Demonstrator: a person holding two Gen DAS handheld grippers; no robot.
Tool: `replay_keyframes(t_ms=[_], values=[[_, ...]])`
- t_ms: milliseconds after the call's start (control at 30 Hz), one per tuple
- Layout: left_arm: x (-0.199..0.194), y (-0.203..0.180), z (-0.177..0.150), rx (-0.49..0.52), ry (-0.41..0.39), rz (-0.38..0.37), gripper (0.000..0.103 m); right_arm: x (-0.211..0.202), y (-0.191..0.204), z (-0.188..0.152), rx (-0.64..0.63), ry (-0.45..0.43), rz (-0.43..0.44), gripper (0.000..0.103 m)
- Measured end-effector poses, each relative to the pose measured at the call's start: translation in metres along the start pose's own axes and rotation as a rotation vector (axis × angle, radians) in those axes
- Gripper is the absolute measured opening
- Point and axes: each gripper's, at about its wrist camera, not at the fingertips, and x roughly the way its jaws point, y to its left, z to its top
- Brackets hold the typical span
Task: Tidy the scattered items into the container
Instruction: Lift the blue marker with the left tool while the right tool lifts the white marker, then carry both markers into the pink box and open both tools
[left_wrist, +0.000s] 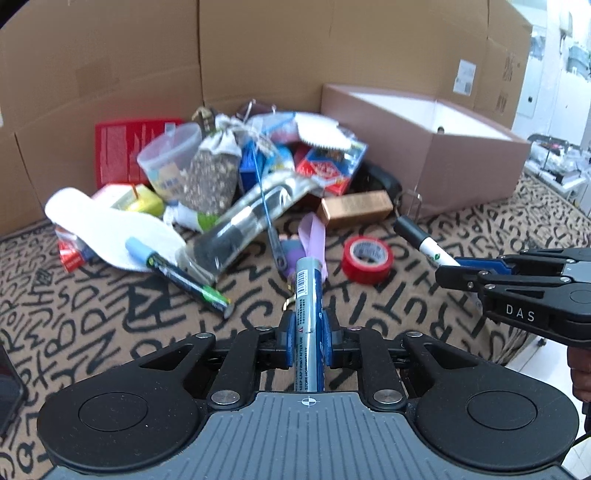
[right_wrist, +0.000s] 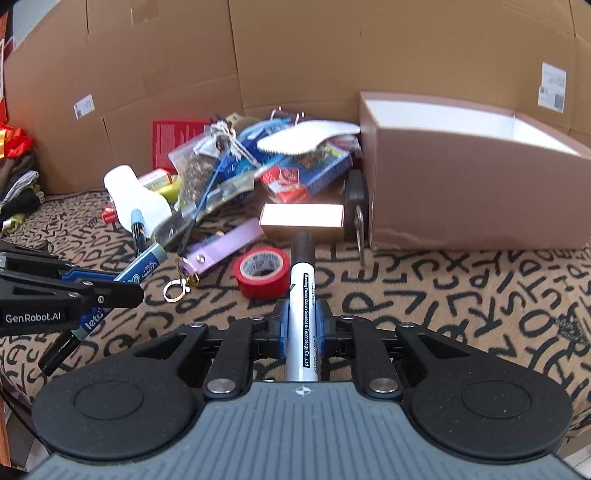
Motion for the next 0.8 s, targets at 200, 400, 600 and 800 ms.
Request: replay_keyframes(t_ms=[200, 400, 600, 800], values=[[-0.002, -0.002, 0.019, 0.001, -0.038, -0.005, 0.011, -0.01, 0.0, 0.014, -0.023, -0.057, -0.001, 0.017], [0.0, -0.012, 0.048, 0.026, -0.091, -0.038, 0.011, -0.019, -0.004, 0.035, -0.052, -0.125, -0.011, 0.017], [0.011, -0.029, 0.085, 0.063, -0.14, -0.08, 0.011, -0.019, -0.02, 0.055, -0.054, -0.184, -0.037, 0.017], [0.034, -0.053, 0.124, 0.079, -0.158, -0.147, 0.011, -0.014, -0.045, 0.072, -0.025, -0.223, -0.065, 0.017]])
